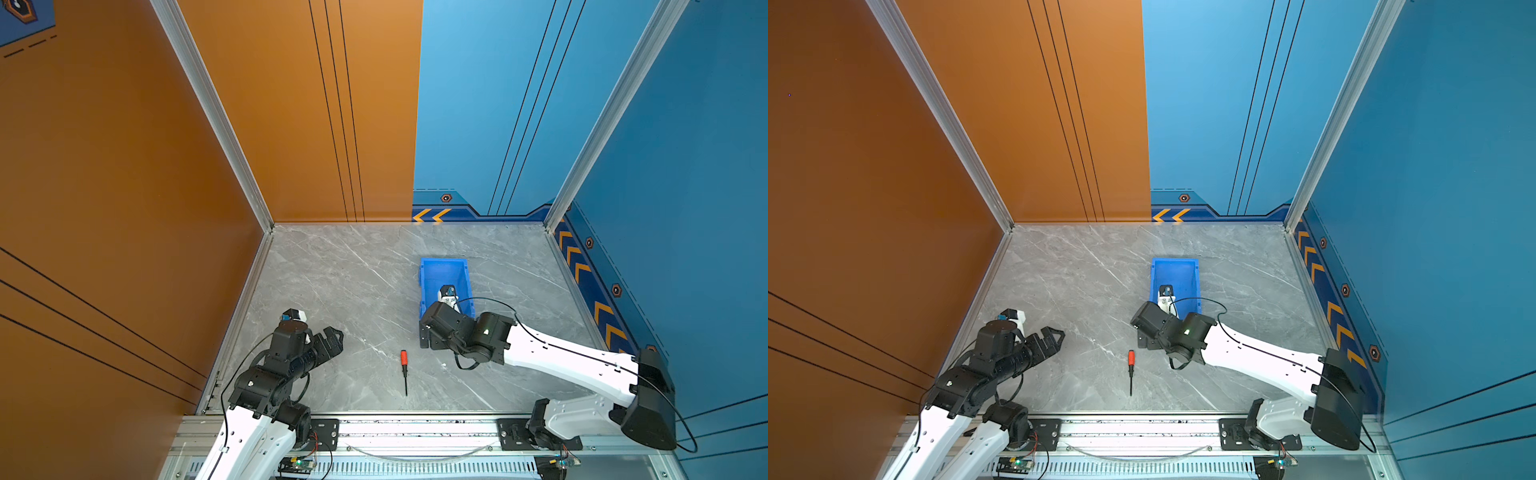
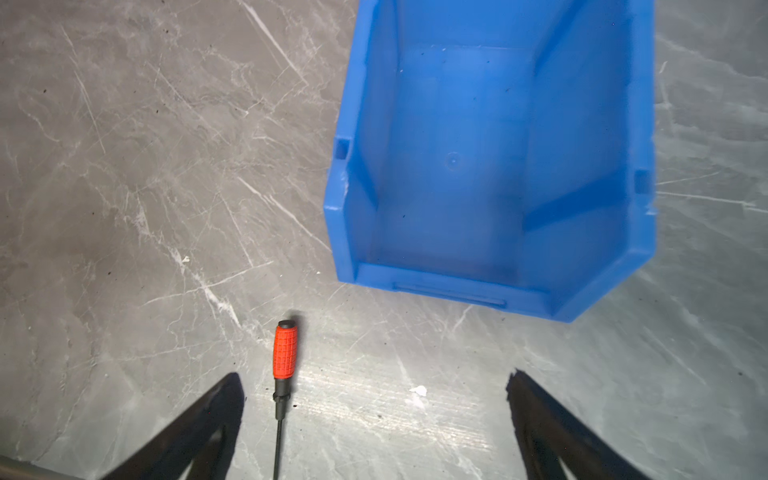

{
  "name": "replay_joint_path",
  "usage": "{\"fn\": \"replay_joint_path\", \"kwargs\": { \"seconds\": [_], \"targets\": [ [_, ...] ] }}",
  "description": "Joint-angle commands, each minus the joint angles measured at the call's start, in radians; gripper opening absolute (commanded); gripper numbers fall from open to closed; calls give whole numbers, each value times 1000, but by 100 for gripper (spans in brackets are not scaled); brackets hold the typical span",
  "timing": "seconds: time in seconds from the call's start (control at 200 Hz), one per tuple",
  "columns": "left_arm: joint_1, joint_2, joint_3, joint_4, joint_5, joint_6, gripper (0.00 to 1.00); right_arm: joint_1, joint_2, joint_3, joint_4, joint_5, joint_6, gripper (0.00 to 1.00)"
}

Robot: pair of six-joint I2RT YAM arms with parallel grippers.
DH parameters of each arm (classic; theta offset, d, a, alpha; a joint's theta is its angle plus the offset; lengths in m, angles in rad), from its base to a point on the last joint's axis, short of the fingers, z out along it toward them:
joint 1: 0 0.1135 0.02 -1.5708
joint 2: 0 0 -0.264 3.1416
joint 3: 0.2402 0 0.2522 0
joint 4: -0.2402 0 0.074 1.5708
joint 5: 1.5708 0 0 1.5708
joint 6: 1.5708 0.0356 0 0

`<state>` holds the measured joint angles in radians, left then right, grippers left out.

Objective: Put the screwdriver in the bin
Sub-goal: 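Lower the right gripper over the screwdriver handle and close on it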

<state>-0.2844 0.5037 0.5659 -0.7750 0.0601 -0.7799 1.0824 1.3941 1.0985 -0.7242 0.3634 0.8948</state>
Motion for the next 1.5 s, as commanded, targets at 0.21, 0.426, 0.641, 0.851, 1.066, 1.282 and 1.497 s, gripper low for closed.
{"fn": "replay_joint_path", "kwargs": {
  "seconds": [0.21, 0.426, 0.641, 0.851, 1.066, 1.282, 1.497],
  "targets": [
    [-6, -10, -29, 20, -13, -7, 98, 51, 165, 47, 59, -67, 76, 93],
    [-10, -4, -41, 41, 4, -3, 98, 85, 275, 68, 113, -102, 75, 85],
    [-10, 8, -45, 65, 48, 12, 98, 94, 365, 83, 161, -124, 70, 78],
    [-33, 24, -21, 100, 223, 40, 98, 88, 411, 84, 186, -132, 69, 69],
    [-84, -24, 23, -6, 306, 8, 98, 77, 450, 87, 215, -154, 69, 64],
    [-142, -135, 13, -129, 339, -14, 98, 59, 466, 71, 241, -168, 73, 58],
    [-151, -206, -16, -140, 330, -63, 98, 56, 509, 91, 247, -191, 67, 49]
  ]
}}
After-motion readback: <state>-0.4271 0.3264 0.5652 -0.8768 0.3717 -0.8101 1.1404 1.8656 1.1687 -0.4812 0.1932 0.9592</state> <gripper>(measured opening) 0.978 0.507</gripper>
